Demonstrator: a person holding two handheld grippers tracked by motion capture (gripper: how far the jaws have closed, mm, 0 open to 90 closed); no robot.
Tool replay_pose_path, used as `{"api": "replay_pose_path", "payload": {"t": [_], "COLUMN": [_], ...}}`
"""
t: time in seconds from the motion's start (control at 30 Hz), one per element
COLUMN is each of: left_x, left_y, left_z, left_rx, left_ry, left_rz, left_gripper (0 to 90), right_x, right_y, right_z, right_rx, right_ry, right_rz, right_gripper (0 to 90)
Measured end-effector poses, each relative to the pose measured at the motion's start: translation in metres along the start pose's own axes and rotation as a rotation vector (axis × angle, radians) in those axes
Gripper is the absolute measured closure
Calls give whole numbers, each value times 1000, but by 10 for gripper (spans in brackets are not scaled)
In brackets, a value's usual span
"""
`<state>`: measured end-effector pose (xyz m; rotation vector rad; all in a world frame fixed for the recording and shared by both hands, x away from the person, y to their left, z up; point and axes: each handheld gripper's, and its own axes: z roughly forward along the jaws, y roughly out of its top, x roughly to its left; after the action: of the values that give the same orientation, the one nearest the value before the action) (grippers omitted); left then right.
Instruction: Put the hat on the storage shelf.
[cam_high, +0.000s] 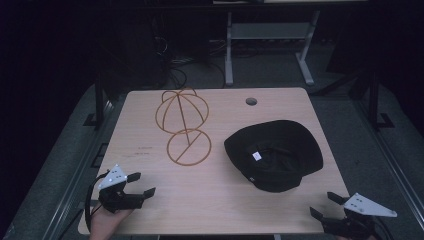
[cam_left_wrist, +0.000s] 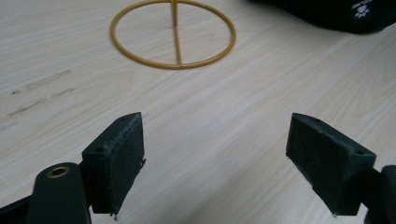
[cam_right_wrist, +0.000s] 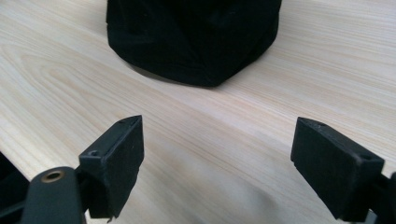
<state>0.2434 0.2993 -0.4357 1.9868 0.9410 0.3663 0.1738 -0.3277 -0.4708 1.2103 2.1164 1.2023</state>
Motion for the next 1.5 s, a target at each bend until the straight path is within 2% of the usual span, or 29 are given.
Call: {"api": "replay_pose_path", "payload": {"t": [0.13, 0.37, 0.43, 0.6, 0.67, 0.77, 0.8, 0.83, 1.07, 1.13, 1.33, 1.4, 1.5], "left_x": [-9, -20, -26, -36, -44, -52, -52, -59, -81, -83, -102, -104, -113], "left_y": [5, 10, 19, 33, 44, 54, 54, 62, 81, 83, 102, 104, 115], "left_z": [0, 4, 6, 10, 16, 24, 24, 31, 48, 50, 61, 62, 69], "left_rx": [-3, 3, 6, 1, -1, -1, -1, 3, 30, 34, 43, 43, 50], "left_ry": [-12, -40, -58, -95, -130, -167, -167, -196, -240, -244, -279, -281, -303], "left_rz": [16, 42, 76, 119, 148, 163, 163, 180, 249, 256, 308, 313, 332], "left_gripper": [189, 182, 182, 180, 179, 179, 179, 179, 179, 179, 179, 179, 179], "right_x": [0, 2, 0, -1, -1, -1, -1, -1, -2, -2, -1, -1, -1], "right_y": [0, 2, 2, 3, 3, 2, 2, 2, 1, 1, 2, 2, 2], "right_z": [1, 0, -3, -6, -5, -5, -6, -6, -8, -8, -9, -9, -10], "right_rx": [-1, -17, -34, -48, -40, -40, -41, -38, -41, -43, -48, -51, -55], "right_ry": [24, 29, 33, 27, 23, 21, 21, 21, 21, 20, 31, 33, 34], "right_rz": [8, 8, 15, 15, 15, 14, 14, 14, 20, 17, 13, 13, 19], "right_gripper": [159, 160, 160, 161, 161, 162, 162, 162, 162, 162, 162, 162, 162]}}
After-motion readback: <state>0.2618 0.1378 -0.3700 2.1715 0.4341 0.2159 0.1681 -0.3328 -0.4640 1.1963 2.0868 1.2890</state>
